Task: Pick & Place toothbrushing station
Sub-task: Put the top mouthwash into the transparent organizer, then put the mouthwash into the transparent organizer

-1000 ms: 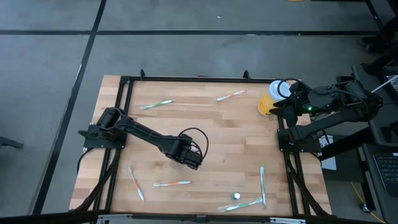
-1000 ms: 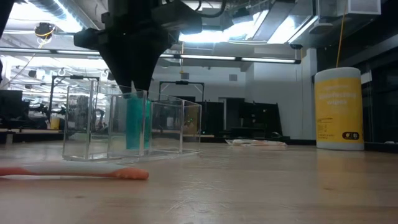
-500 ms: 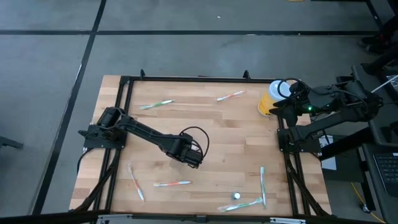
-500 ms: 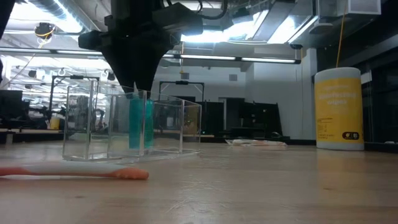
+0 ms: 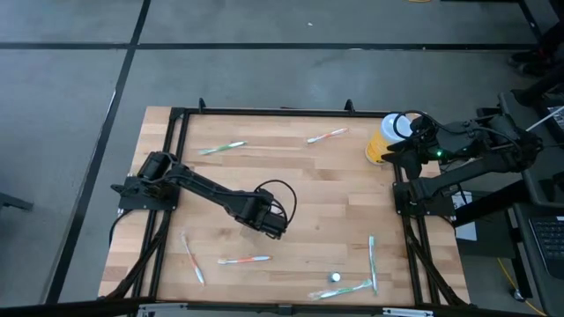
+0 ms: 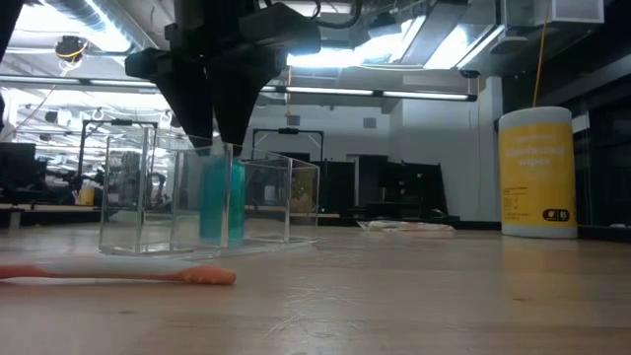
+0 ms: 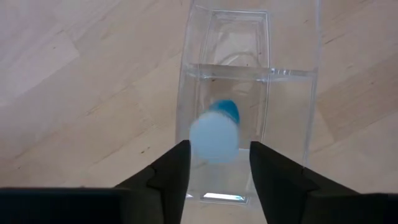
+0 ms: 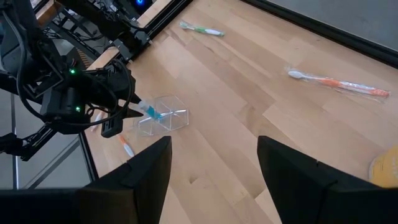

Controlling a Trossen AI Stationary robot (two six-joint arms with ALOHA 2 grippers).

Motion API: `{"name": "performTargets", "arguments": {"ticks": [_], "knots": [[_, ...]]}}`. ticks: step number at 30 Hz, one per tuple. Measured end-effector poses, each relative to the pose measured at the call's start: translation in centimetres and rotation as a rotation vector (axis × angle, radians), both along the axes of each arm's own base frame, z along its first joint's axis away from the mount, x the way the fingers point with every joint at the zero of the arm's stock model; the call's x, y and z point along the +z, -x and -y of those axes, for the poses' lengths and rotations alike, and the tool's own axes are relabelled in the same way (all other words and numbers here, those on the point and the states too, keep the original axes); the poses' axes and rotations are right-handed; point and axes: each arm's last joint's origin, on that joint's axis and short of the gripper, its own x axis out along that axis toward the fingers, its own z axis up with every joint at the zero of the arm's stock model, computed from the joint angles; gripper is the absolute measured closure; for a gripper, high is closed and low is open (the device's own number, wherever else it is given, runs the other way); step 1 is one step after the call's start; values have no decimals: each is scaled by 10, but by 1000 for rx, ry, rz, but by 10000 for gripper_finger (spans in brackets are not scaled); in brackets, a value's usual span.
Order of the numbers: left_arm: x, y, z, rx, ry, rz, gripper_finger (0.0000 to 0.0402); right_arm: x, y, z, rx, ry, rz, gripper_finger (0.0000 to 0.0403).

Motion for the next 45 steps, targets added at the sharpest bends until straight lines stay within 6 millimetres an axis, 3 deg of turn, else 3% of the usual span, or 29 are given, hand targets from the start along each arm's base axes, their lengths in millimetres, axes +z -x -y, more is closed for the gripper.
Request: {"name": "performTargets", "arguments": {"ticks": [18, 26, 30, 33, 36, 39, 41, 45], "knots": [[3, -2, -2, 4, -78, 36, 242, 0, 0, 0, -9, 2, 2, 163], [28, -1, -8, -17, -270, 132, 230, 3, -3, 0, 13, 20, 40, 163], [63, 13, -18, -142, -500, 175, 230, 9, -6, -2, 89, 72, 96, 163], [114, 36, -33, -171, -725, 279, 233, 15, -10, -4, 184, 124, 148, 163], [166, 73, -53, -77, -866, 426, 233, 15, -12, -7, 324, 163, 150, 163], [202, 110, -70, -25, -836, 547, 233, 12, -21, -12, 438, 180, 108, 163], [219, 127, -75, -89, -781, 615, 233, 7, -33, -17, 519, 180, 65, 163], [244, 136, -72, -303, -678, 794, 234, -15, -72, -30, 678, 156, -64, 163]]}}
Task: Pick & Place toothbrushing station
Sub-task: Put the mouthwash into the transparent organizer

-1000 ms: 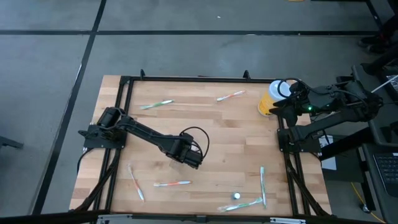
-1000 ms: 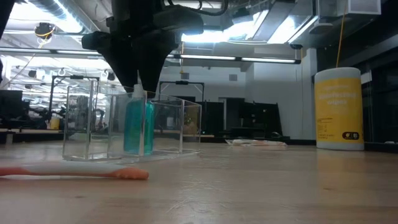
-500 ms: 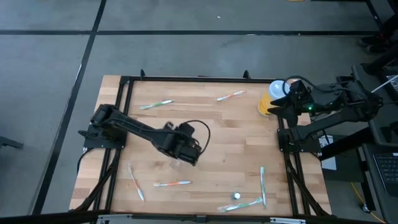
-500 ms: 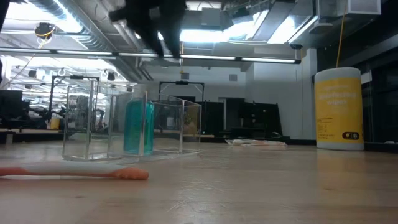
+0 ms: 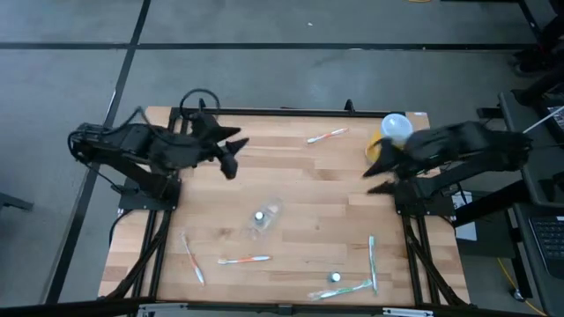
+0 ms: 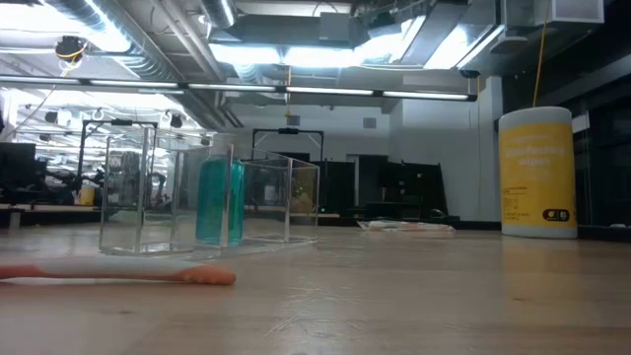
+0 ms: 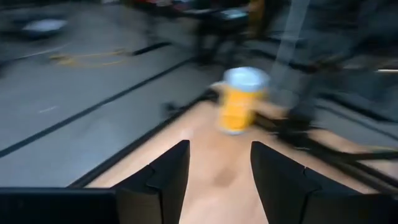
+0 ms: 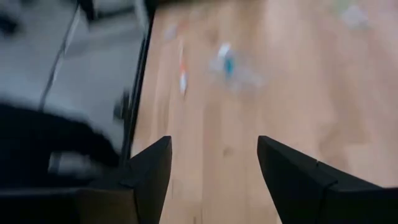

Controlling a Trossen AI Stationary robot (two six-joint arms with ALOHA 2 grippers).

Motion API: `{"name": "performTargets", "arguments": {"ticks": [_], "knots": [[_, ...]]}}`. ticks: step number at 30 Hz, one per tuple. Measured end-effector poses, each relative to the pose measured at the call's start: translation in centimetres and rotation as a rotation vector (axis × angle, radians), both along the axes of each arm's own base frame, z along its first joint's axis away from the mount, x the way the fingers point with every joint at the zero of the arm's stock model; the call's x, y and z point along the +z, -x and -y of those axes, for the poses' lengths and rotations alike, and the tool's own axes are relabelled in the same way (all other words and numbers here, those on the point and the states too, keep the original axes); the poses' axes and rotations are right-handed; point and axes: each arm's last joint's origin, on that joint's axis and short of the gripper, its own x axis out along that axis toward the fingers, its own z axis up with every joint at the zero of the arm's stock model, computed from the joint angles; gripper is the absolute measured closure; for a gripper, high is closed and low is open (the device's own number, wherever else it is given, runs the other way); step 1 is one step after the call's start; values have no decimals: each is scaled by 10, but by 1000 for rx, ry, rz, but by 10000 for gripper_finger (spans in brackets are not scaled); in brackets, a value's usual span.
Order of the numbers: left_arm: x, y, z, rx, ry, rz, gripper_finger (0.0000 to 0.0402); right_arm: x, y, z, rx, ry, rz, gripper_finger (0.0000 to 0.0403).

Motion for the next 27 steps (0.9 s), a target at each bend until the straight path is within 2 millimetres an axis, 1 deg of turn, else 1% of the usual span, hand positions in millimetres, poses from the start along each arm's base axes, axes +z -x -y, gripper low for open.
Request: {"name": "performTargets", "arguments": {"ticks": [3, 7, 10, 13, 16, 18, 20, 22, 24, 25, 27], "knots": [[4, 2, 3, -94, -36, -10, 239, -31, -30, -10, 109, -1, -151, 163], [-7, 3, 9, -143, -59, -127, 245, -79, -62, -24, 180, -68, -361, 163], [-15, 5, 20, -201, -45, -191, 249, -107, -75, -43, 233, -150, -475, 163], [-20, 13, 33, -234, -28, -231, 248, -122, -85, -71, 294, -191, -501, 163], [-25, 26, 48, -216, -34, -256, 245, -121, -92, -100, 323, -220, -465, 163], [-29, 37, 57, -190, -42, -256, 243, -112, -96, -119, 326, -204, -410, 163], [-32, 50, 66, -174, -46, -254, 242, -100, -96, -137, 331, -147, -344, 163], [-37, 58, 75, -161, -46, -251, 242, -88, -93, -157, 371, -63, -250, 163], [-44, 62, 86, -146, -61, -248, 242, -81, -87, -176, 467, 61, -149, 163], [-47, 63, 91, -142, -71, -249, 241, -81, -83, -185, 526, 133, -104, 163], [-54, 65, 101, -134, -86, -253, 240, -88, -76, -200, 628, 277, -49, 163]]}}
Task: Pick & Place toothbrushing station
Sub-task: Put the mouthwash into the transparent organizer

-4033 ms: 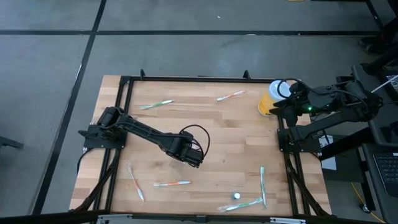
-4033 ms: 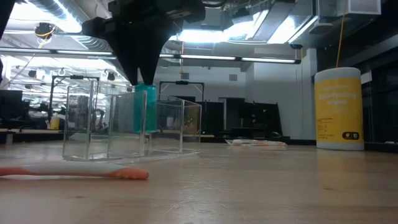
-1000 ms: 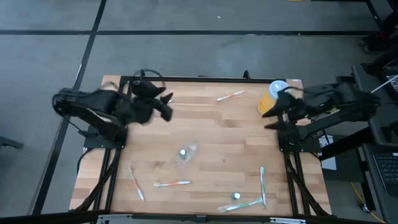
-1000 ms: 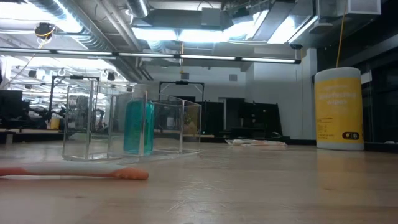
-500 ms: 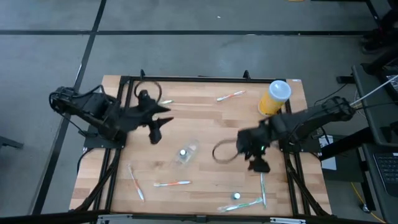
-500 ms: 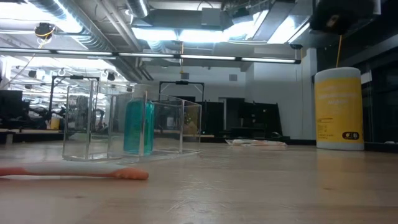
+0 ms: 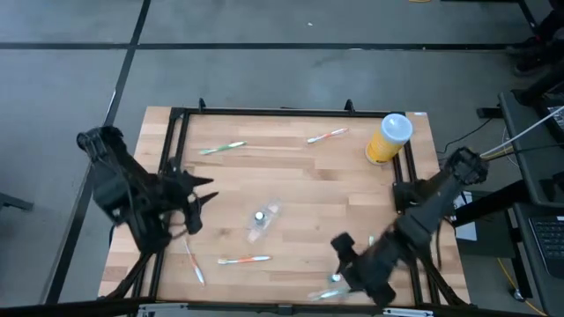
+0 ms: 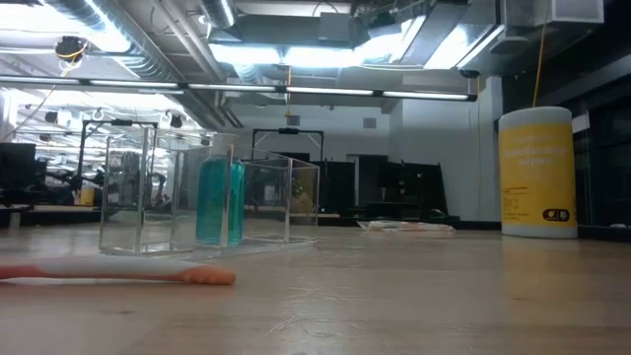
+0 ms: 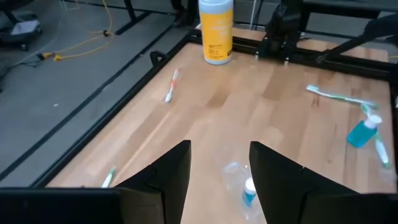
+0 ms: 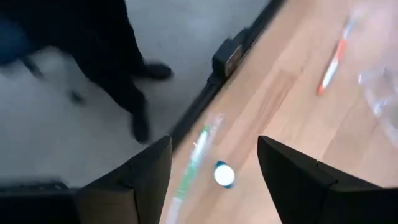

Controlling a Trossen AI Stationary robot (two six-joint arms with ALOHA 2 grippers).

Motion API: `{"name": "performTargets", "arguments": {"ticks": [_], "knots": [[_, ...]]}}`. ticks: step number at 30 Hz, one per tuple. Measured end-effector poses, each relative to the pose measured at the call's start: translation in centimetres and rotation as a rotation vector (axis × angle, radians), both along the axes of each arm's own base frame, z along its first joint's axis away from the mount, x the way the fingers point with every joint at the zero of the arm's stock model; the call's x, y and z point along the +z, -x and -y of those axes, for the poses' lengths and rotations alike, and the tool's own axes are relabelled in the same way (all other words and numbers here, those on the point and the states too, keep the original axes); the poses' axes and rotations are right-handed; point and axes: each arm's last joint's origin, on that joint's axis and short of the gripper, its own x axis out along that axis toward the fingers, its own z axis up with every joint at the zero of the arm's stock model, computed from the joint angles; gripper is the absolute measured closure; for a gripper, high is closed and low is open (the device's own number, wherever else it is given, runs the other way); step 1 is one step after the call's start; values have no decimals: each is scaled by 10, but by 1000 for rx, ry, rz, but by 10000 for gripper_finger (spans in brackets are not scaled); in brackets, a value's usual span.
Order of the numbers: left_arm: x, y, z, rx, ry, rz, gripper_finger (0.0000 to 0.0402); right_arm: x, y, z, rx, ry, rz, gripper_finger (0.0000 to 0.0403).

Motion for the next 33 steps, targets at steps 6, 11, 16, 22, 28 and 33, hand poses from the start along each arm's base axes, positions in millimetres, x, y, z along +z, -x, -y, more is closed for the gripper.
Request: {"name": "performTargets", "arguments": {"ticks": [6, 11, 16, 22, 28, 33], "knots": [[-23, -14, 32, 3, -31, -39, 240, -46, -9, -27, 126, 202, -9, 163], [-40, -21, 53, 13, -32, -56, 240, -75, -23, -31, 59, 285, -56, 163], [-49, -20, 66, 19, 2, -36, 240, -85, -27, -32, 1, 289, -91, 163], [-53, -16, 74, 15, 22, -25, 240, -91, -24, -35, 5, 303, -126, 163], [-53, -15, 75, 11, 20, -17, 240, -102, -18, -33, -23, 336, -150, 163], [-53, -16, 75, 11, 19, -17, 242, -115, -12, -30, -30, 367, -180, 163]]}}
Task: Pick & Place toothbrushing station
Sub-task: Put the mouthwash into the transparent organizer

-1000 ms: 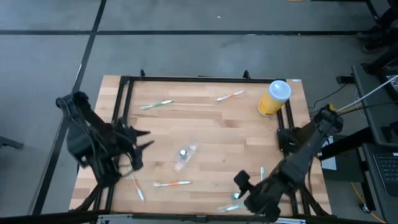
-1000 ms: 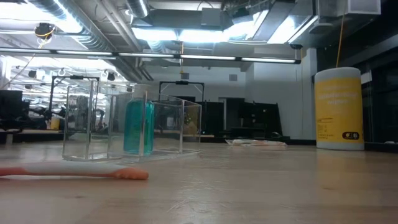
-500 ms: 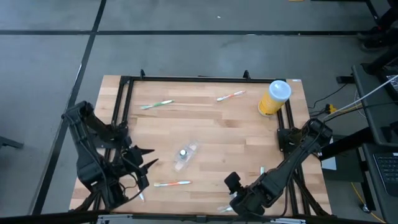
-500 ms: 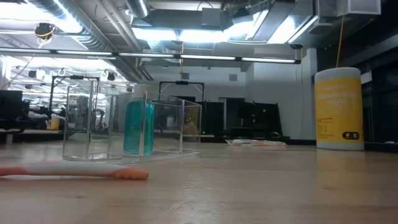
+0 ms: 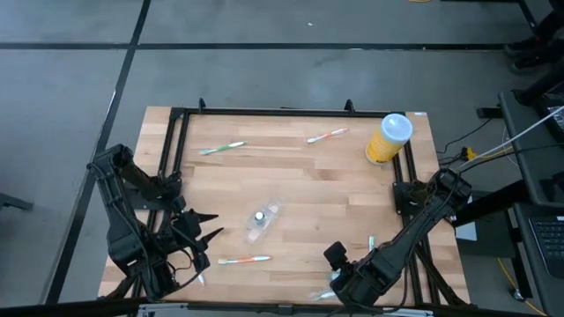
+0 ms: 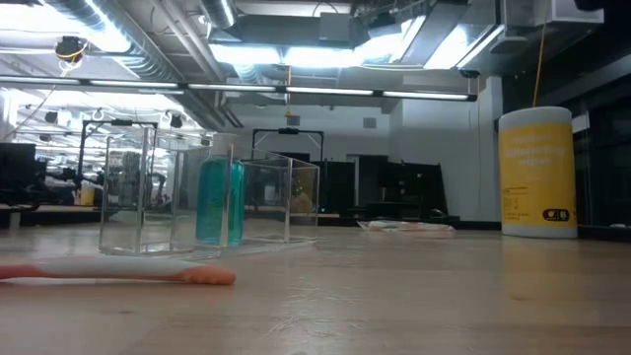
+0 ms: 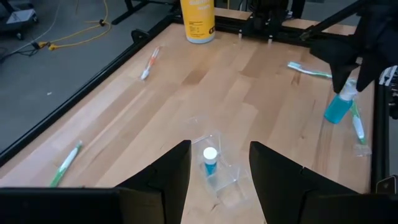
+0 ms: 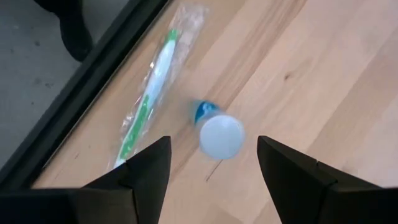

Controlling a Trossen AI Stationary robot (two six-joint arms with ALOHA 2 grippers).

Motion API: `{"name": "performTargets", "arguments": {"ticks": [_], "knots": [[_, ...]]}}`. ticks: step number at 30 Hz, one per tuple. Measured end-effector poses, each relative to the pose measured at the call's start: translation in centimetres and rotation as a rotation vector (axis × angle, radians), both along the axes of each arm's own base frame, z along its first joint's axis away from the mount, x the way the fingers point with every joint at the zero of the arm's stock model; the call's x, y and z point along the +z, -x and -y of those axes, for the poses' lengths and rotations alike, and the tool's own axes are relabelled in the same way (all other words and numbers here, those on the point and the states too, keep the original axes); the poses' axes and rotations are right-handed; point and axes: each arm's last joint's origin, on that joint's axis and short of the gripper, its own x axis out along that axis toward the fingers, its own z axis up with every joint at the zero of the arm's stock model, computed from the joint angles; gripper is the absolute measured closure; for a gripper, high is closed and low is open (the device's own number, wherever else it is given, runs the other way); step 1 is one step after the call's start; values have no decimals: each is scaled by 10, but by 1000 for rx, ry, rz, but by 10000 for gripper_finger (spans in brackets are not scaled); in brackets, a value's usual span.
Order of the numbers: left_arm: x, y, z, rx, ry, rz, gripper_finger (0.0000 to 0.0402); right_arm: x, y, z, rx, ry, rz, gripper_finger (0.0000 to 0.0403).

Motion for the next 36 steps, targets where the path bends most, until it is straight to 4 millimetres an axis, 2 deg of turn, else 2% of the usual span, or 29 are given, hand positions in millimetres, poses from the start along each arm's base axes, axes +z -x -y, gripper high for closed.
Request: {"name": "performTargets", "arguments": {"ticks": [16, 29, 36], "knots": [[0, 0, 0, 2, 7, -3, 242, -3, -3, -2, -35, -30, 50, 167], [0, 0, 0, 3, 9, -4, 245, -2, -4, -3, -30, -51, 44, 264], [0, 0, 0, 3, 10, -4, 245, -7, -3, -2, -40, -63, 54, 301]]}}
